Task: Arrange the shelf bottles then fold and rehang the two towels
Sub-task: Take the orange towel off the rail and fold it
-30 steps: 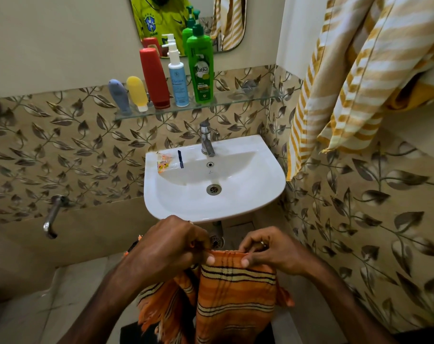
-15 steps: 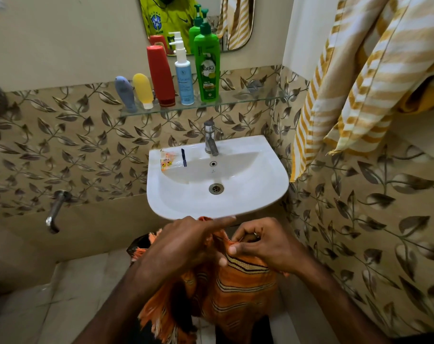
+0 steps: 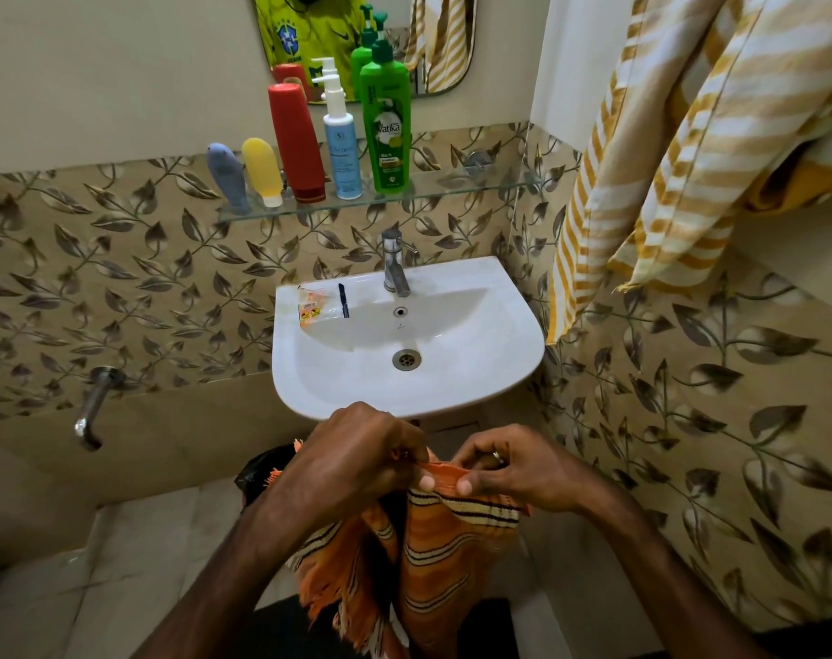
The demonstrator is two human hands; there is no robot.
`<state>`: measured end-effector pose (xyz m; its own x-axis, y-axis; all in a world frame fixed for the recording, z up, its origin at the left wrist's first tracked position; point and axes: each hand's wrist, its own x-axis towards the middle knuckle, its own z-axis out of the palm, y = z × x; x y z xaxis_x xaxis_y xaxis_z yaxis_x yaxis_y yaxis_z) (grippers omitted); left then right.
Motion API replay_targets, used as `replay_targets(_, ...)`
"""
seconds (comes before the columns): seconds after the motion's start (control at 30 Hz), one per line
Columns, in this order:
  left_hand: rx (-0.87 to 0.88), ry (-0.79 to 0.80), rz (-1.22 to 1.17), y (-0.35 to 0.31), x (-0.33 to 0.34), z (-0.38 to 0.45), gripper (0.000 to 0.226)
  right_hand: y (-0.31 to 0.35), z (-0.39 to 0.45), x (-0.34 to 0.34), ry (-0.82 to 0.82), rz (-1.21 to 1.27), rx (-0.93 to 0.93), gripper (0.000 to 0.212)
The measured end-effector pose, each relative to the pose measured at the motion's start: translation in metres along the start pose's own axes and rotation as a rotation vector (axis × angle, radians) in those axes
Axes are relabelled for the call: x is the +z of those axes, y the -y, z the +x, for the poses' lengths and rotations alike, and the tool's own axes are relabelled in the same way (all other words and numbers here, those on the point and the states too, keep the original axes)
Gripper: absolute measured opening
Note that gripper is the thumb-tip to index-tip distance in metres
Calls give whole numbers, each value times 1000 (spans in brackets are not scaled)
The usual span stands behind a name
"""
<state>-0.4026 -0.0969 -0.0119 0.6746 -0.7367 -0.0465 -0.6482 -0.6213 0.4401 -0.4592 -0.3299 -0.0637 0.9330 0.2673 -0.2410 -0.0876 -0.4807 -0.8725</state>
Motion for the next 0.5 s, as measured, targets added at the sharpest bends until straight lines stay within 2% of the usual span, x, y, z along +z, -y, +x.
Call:
replay_targets(0.07,-11,7,-9,2,-2,-1,23,-3,-2,-3,-9,1,9,32)
replay_targets(0.23,-86,-10,-38,11,-7,-6,17,-2,-1,-4,-114,-31,-7,14)
replay_targets(0.33,-145,-18,-10,15,-9,-8,16,5,-3,0,-157,-20,-36,13)
replay_targets(0.43,-200,-39,94,16,-9,-5,27,11,-4,5,-187,2,-58,14)
replay_targets(0.5,-210,-23,103,14,-7,-5,49,14,-4,8,-183,-15,-72,15)
